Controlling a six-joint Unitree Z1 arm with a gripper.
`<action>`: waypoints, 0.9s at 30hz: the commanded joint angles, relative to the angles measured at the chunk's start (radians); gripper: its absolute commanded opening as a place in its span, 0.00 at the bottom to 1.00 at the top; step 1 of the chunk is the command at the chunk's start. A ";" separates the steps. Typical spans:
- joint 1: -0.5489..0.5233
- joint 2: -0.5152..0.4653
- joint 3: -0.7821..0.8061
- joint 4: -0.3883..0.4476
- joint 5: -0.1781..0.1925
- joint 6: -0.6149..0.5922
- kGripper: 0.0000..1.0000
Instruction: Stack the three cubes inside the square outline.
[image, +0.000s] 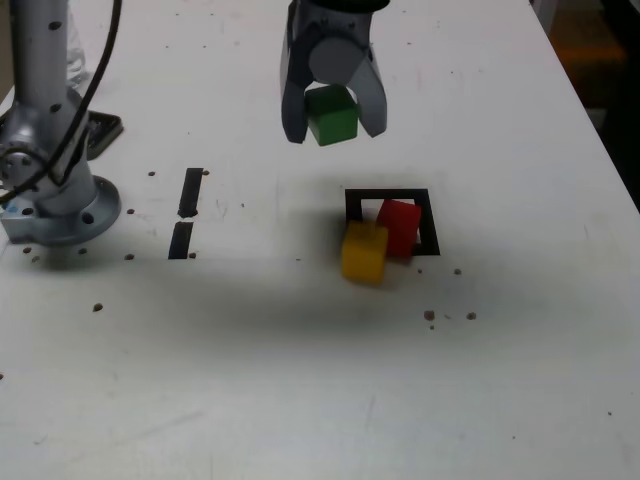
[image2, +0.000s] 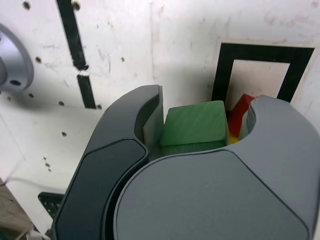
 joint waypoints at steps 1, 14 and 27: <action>0.013 -0.007 0.019 -0.025 -0.001 0.030 0.19; 0.143 0.012 0.209 -0.246 -0.021 0.221 0.19; 0.198 0.043 0.236 -0.312 -0.008 0.298 0.30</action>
